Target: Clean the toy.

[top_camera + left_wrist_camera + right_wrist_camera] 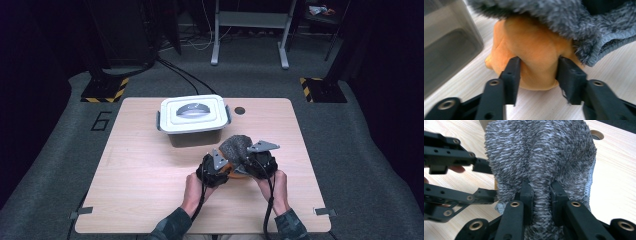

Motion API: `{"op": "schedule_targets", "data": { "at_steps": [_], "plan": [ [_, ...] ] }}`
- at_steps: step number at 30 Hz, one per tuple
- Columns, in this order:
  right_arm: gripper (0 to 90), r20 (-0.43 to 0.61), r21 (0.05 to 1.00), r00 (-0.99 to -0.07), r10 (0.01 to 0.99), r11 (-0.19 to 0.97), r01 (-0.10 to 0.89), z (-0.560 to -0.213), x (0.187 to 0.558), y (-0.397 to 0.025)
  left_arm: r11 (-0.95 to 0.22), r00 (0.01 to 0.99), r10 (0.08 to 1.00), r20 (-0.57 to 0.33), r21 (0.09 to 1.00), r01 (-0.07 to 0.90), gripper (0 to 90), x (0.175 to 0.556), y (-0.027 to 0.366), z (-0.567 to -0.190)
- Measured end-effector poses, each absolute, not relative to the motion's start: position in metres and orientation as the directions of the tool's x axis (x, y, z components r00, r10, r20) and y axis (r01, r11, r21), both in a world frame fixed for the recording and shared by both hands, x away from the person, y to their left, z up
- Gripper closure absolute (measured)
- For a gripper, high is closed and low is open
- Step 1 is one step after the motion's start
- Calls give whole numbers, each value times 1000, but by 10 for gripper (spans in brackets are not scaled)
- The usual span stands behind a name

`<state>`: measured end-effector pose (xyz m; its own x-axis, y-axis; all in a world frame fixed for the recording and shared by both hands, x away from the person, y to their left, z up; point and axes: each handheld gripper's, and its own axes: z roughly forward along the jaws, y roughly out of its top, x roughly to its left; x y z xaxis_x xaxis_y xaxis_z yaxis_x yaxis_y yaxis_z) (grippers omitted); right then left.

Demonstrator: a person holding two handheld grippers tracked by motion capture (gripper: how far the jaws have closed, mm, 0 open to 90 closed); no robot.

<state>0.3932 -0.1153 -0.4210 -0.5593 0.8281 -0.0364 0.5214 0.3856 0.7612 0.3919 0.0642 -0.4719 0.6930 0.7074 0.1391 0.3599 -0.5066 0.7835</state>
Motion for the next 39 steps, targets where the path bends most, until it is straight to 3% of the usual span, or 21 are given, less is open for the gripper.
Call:
{"op": "schedule_targets", "data": {
  "at_steps": [4,7,10,15,21,39],
  "plan": [
    [762,-46,763,-560,827,390,515,-422,393,-115,-503,694,705,143,791,348,797,392,61,-475],
    [762,-61,769,-560,826,396,501,-419,390,-116,-473,699,708,102,804,361,841,392,66,-474],
    [762,-64,780,-552,832,386,492,-416,387,-118,-428,705,708,38,818,385,852,393,71,-472],
    [761,-88,794,-551,830,392,464,-406,379,-120,-303,708,691,-141,834,462,855,395,82,-471],
    [762,-104,791,-552,827,405,458,-403,378,-115,-230,691,684,-236,828,511,856,400,91,-472],
    [762,-33,730,-426,904,313,607,-443,406,-160,-182,644,713,-277,814,551,852,408,103,-481]
  ]
}}
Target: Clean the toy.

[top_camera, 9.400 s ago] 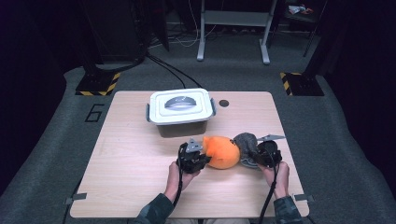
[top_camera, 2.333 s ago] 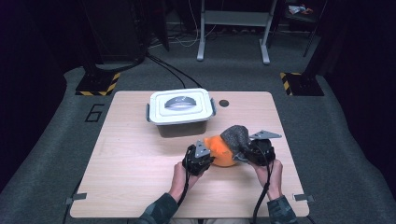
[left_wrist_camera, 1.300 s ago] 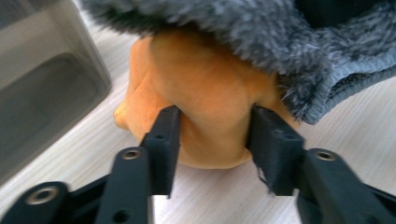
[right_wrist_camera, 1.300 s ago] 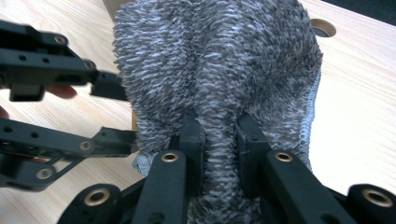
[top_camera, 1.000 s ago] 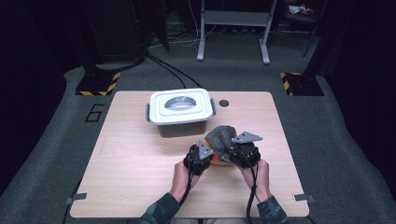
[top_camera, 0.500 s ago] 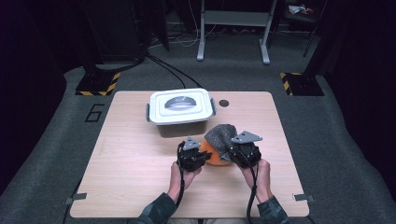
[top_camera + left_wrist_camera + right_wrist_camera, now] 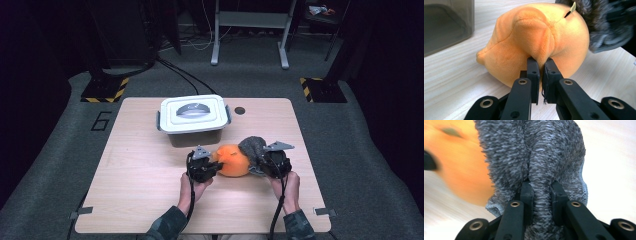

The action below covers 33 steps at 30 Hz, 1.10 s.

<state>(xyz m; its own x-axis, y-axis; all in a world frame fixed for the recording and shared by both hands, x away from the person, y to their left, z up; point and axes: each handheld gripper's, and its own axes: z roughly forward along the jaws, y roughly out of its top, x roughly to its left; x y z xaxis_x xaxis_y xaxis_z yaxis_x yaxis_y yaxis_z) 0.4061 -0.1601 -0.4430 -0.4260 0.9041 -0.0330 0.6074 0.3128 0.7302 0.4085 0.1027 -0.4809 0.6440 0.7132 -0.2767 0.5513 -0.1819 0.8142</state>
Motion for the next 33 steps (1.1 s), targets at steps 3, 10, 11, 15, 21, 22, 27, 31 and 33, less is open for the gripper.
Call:
{"op": "schedule_targets", "data": {
  "at_steps": [3,10,11,15,21,22,27,31,33],
  "plan": [
    [761,-9,691,-401,916,296,659,-461,415,-172,-174,643,709,-289,812,557,852,409,104,-482],
    [762,11,674,-375,927,270,688,-469,415,-183,-188,665,689,-288,815,548,852,410,104,-481],
    [762,14,687,-377,926,265,677,-464,413,-184,-188,666,687,-290,814,549,852,410,104,-481],
    [762,-2,732,-378,926,258,630,-444,403,-185,-195,679,676,-286,819,540,852,410,100,-480],
    [761,-52,778,-466,883,329,535,-411,386,-165,-222,707,655,-268,825,519,852,410,91,-477],
    [761,-50,784,-471,881,327,528,-408,382,-158,-223,709,650,-273,823,522,853,409,89,-477],
    [760,-105,783,-556,824,413,465,-400,374,-129,-235,728,631,-269,828,510,852,407,86,-475],
    [761,-127,759,-548,827,437,483,-410,380,-118,-233,722,635,-275,823,519,852,409,89,-477],
    [761,-114,757,-536,837,422,498,-415,385,-123,-219,715,638,-286,823,525,851,410,91,-479]
  ]
}}
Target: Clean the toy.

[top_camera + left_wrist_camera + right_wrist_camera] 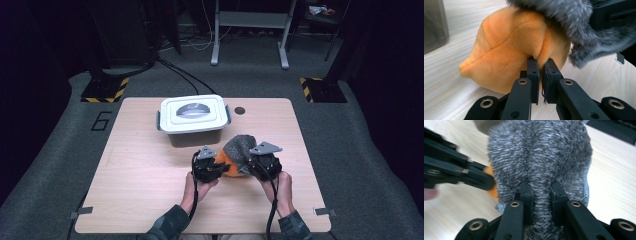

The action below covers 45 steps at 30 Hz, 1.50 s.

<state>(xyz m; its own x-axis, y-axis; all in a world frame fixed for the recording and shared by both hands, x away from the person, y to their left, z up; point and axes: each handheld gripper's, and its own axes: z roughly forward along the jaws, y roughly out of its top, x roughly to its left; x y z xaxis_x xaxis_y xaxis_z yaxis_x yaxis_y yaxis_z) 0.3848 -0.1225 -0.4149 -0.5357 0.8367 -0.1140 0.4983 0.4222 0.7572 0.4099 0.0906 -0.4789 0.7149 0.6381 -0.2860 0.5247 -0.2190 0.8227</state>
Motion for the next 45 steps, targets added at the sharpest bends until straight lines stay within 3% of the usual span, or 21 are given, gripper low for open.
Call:
{"op": "schedule_targets", "data": {
  "at_steps": [18,26,31,36,40,45],
  "plan": [
    [762,0,680,-385,923,282,677,-465,422,-178,-222,714,635,-294,816,534,846,411,94,-482],
    [761,29,617,-374,927,277,736,-491,431,-183,-219,715,631,-301,815,537,845,412,96,-482],
    [761,22,633,-360,933,266,727,-481,427,-187,-214,710,632,-311,810,545,841,413,98,-482],
    [762,12,713,-350,937,237,660,-451,412,-193,-218,713,632,-305,813,540,838,413,99,-483],
    [762,-25,767,-419,908,286,575,-427,401,-180,-221,713,635,-297,814,537,833,413,100,-483],
    [762,-47,755,-471,881,341,561,-428,403,-156,-225,711,644,-283,818,529,806,412,100,-483]
  ]
}}
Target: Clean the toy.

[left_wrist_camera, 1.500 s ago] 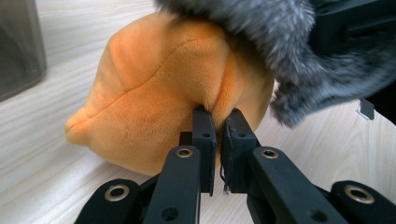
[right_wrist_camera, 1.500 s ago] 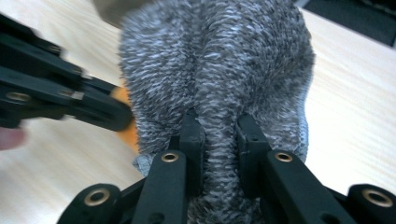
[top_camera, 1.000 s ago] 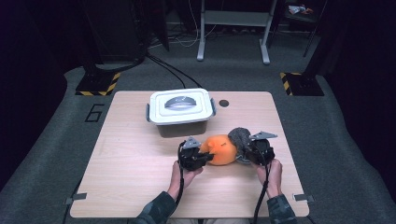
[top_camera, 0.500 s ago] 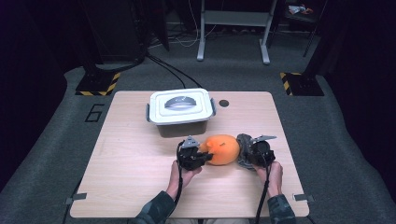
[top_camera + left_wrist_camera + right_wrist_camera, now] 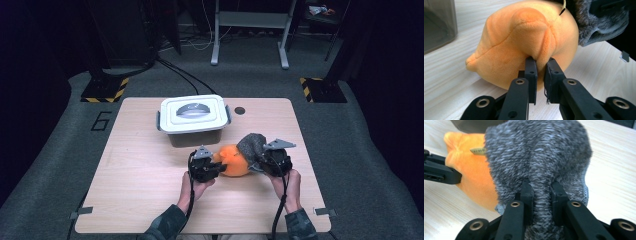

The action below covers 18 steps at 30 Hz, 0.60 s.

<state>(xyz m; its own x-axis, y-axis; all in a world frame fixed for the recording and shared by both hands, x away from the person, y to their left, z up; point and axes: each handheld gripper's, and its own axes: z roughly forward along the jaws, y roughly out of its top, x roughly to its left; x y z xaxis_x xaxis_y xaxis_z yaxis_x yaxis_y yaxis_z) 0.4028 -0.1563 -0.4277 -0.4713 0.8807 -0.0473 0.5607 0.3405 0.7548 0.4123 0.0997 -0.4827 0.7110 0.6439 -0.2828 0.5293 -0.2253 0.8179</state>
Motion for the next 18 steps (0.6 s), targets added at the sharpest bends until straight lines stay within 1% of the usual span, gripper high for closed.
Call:
{"op": "schedule_targets", "data": {
  "at_steps": [1,3,5,6,7,8,11,15,16,17,18],
  "plan": [
    [762,-51,750,-474,879,348,563,-430,404,-155,-229,712,647,-274,820,524,786,412,100,-483],
    [762,-41,749,-459,887,331,573,-432,405,-154,-242,711,660,-242,827,507,717,409,99,-482],
    [762,-39,747,-458,888,330,577,-431,404,-154,-301,707,696,-128,842,449,622,405,96,-481],
    [762,-38,746,-457,888,330,579,-431,405,-154,-327,704,706,-82,844,426,590,400,93,-481],
    [762,-39,743,-454,890,330,582,-431,405,-154,-341,700,712,-58,843,417,537,398,92,-482],
    [762,-47,741,-454,890,335,581,-431,405,-154,-354,696,717,-36,841,408,508,396,90,-485],
    [762,-39,736,-442,896,325,594,-431,405,-152,-389,685,728,15,833,395,445,393,86,-491],
    [763,-50,736,-448,893,336,588,-431,404,-150,-417,673,736,74,832,365,446,392,79,-493],
    [763,-50,735,-448,893,336,589,-431,404,-150,-429,682,727,83,831,356,476,392,78,-493],
    [763,-52,736,-451,891,340,585,-432,404,-150,-437,684,724,92,828,351,527,392,76,-493],
    [763,-46,737,-443,896,330,590,-432,404,-149,-427,680,728,88,834,349,597,393,76,-494]
  ]
}}
